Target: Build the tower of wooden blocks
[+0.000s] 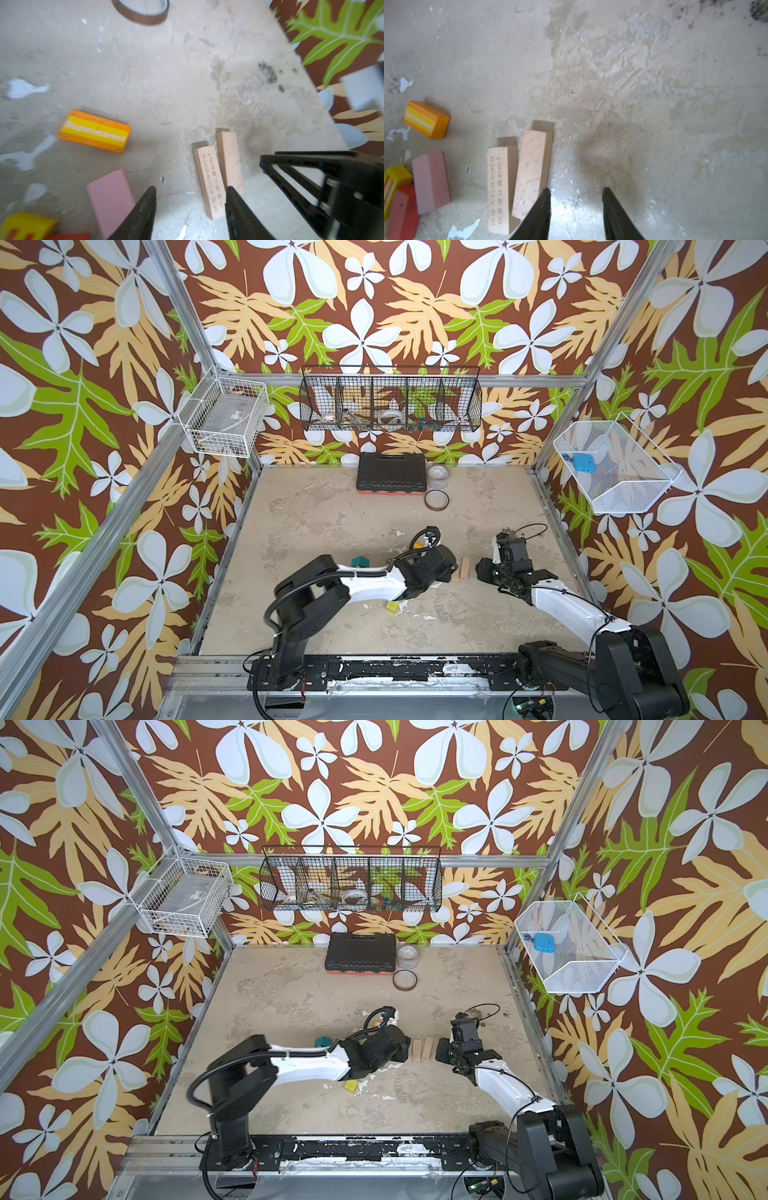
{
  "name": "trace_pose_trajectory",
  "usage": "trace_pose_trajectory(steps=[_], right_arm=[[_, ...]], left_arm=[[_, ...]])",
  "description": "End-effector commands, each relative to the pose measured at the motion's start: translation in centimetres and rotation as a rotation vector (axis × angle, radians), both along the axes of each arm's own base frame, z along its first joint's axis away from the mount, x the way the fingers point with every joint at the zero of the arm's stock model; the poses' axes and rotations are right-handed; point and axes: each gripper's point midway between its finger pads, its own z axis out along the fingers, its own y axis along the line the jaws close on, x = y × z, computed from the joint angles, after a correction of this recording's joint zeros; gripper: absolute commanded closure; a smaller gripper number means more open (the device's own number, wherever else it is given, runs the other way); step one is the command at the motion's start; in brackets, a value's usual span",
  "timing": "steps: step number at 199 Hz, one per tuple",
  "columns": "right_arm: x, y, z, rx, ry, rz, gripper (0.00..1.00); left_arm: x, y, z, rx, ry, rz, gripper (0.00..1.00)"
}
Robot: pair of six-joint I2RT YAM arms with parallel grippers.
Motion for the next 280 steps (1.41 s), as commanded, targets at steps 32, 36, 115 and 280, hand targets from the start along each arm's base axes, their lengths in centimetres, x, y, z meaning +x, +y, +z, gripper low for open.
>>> trace_pose_trajectory(steps=[32, 36, 115, 280], right_arm=[[1.7, 1.8, 3.8, 0.104, -0.066, 0.025, 0.41], [1.8, 2.1, 4.0, 0.113, -0.07, 0.032, 0.39], [1.1, 4.1, 2.9, -0.122, -0.069, 0.128, 0.0], [0.1, 6.1, -2.1, -0.234, 0.092, 0.237, 0.07]], left_arm=[[-0.9, 14.5, 10.8, -0.117, -0.3, 0.194, 0.34], [-0.8, 15.9, 11.0, -0.12, -0.305, 0.211, 0.32], [-2.6, 35.0, 8.2, 0.079, -0.505, 0.829, 0.11], [-2.0, 34.2, 5.6, 0.148, -0.473, 0.77, 0.06]])
